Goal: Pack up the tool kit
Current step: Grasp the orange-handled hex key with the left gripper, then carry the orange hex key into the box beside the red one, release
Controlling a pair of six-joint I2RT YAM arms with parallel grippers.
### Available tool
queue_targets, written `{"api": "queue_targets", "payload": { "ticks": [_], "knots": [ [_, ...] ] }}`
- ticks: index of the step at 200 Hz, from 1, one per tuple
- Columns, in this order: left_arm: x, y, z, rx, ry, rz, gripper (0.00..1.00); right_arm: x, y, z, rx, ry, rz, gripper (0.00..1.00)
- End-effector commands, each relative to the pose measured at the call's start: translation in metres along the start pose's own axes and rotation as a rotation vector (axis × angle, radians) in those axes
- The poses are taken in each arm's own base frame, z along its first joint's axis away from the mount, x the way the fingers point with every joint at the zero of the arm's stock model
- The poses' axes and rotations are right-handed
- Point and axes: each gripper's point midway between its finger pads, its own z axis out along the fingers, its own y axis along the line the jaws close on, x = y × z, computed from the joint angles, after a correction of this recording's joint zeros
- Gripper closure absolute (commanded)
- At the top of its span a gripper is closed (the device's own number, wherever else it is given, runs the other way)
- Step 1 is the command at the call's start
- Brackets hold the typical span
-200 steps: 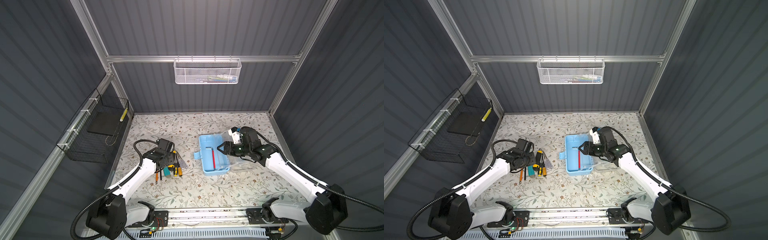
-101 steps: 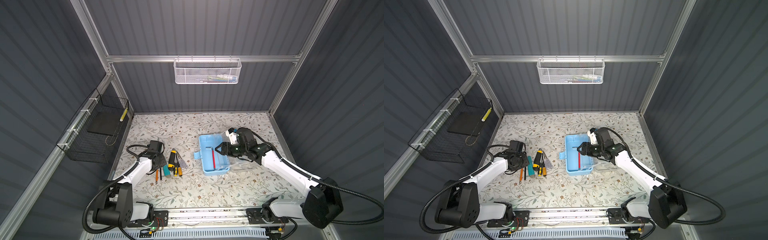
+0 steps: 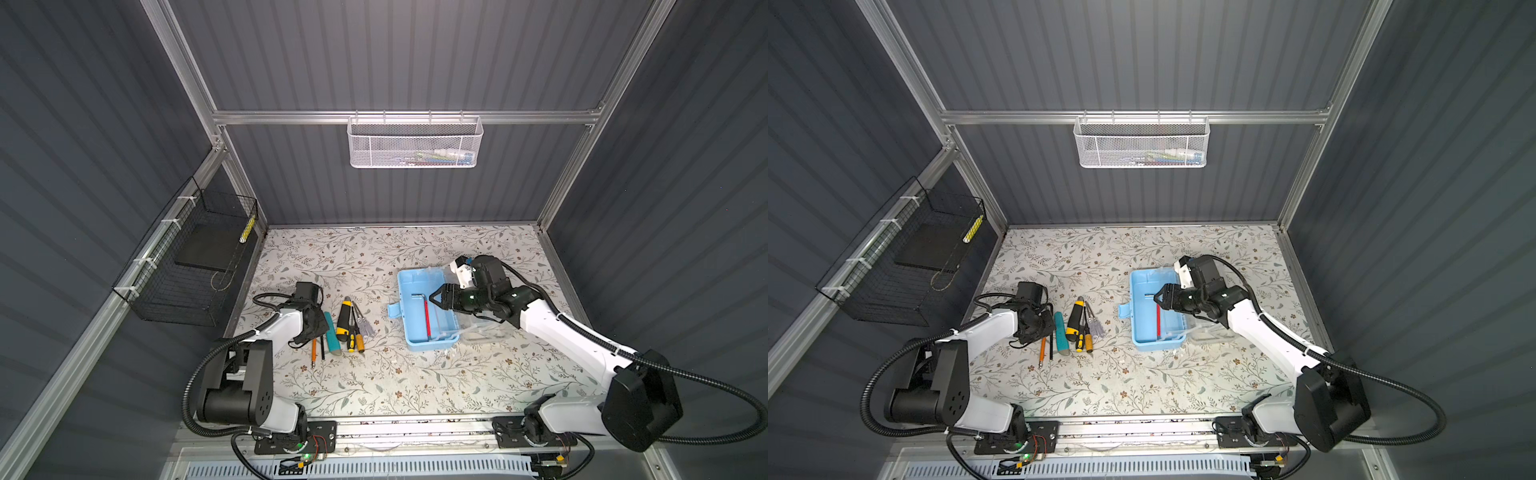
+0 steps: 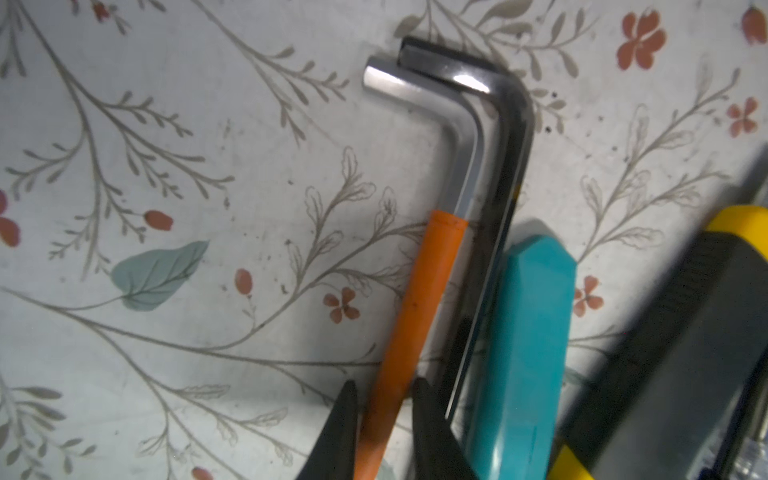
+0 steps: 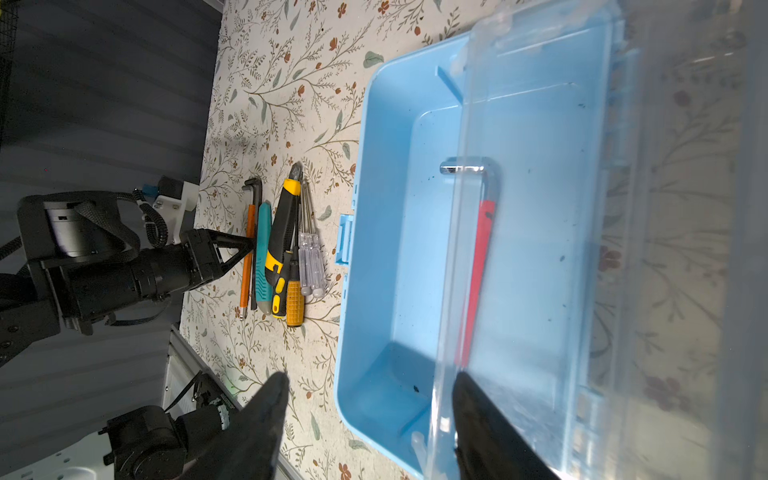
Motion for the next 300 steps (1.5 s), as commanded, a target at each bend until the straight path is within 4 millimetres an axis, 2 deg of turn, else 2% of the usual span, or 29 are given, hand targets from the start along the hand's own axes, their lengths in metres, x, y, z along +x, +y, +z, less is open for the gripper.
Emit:
{"api": "queue_targets", "payload": {
  "ticks": [1,67,108,127,136,144,167,193,220,244,258,275,300],
  "knots": [
    [-0.002,-0.004,0.003,0.020,0.016,0.007,0.75,-0.008,0.005,-0.002,-0.003,-0.021,-0.014,0.37],
    [0.003,-0.005,0.013,0.008,0.057,0.007,0.86,-0.008,0.002,0.000,0.008,-0.022,-0.019,0.37],
    [0.006,-0.005,0.016,0.005,0.075,0.014,0.89,-0.009,-0.001,0.003,0.013,-0.018,-0.018,0.37],
    [0.006,-0.006,0.017,0.009,0.083,0.018,0.94,-0.010,-0.001,0.003,0.013,-0.015,-0.020,0.37],
    [0.007,-0.006,0.017,0.009,0.087,0.020,1.00,-0.010,-0.002,0.004,0.013,-0.013,-0.018,0.36],
    [0.006,-0.006,0.016,0.009,0.084,0.022,1.00,-0.011,-0.001,0.004,0.010,-0.014,-0.018,0.37],
    [0.000,-0.005,0.007,0.001,0.056,0.028,1.00,-0.012,0.001,0.005,-0.004,-0.009,-0.015,0.36],
    [-0.015,-0.005,-0.021,0.007,-0.022,0.029,1.00,-0.015,0.006,0.004,-0.025,-0.014,-0.009,0.36],
    [-0.021,-0.024,-0.052,0.099,-0.076,0.011,1.00,-0.022,0.013,-0.002,-0.049,-0.032,-0.006,0.37],
    [-0.031,-0.049,-0.094,0.163,-0.161,0.028,1.00,-0.026,0.016,-0.008,-0.059,-0.053,-0.003,0.37],
    [-0.037,-0.078,-0.122,0.239,-0.225,0.043,1.00,-0.028,0.016,-0.013,-0.061,-0.067,0.002,0.37],
    [-0.042,-0.123,-0.148,0.388,-0.255,0.047,1.00,-0.032,0.014,-0.018,-0.055,-0.087,0.008,0.37],
    [-0.041,-0.187,-0.174,0.542,-0.297,0.094,1.00,-0.033,0.011,-0.023,-0.049,-0.103,0.023,0.37]
  ]
}}
